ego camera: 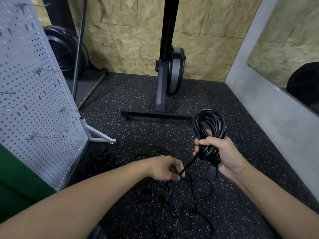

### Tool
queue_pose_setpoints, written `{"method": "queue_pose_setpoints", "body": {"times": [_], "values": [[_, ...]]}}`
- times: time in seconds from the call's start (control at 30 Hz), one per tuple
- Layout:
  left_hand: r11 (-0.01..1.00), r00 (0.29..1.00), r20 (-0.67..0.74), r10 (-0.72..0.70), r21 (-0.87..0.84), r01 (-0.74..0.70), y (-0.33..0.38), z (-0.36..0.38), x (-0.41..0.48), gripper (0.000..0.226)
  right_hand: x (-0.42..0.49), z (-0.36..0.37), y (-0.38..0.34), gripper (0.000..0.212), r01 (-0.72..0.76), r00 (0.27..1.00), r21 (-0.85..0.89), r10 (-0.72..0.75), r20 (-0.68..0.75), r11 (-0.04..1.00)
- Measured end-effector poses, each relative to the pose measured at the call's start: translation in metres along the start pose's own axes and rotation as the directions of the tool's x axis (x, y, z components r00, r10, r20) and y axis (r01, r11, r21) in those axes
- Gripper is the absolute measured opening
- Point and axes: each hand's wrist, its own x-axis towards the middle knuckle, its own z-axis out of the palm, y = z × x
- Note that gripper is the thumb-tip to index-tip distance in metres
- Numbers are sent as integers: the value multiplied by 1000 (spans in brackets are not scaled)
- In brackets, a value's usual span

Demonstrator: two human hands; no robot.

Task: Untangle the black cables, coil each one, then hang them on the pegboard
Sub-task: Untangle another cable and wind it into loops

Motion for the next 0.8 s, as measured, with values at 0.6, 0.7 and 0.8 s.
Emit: {"method": "queue_pose_setpoints", "body": {"times": [0.6,0.7,0.8], "values": [[810,542,-601,587,441,-387,46,-35,-12,12,1,-20,-12,47,44,999,-729,-48,16,683],[805,460,-665,588,422,-418,51,-37,-12,13,-6,-15,-15,58,79,989,-683,29,146,726],[796,431,-679,594,421,-434,54,-34,-13,19,-8,-14,-9,52,38,977,-683,116,178,729]]}}
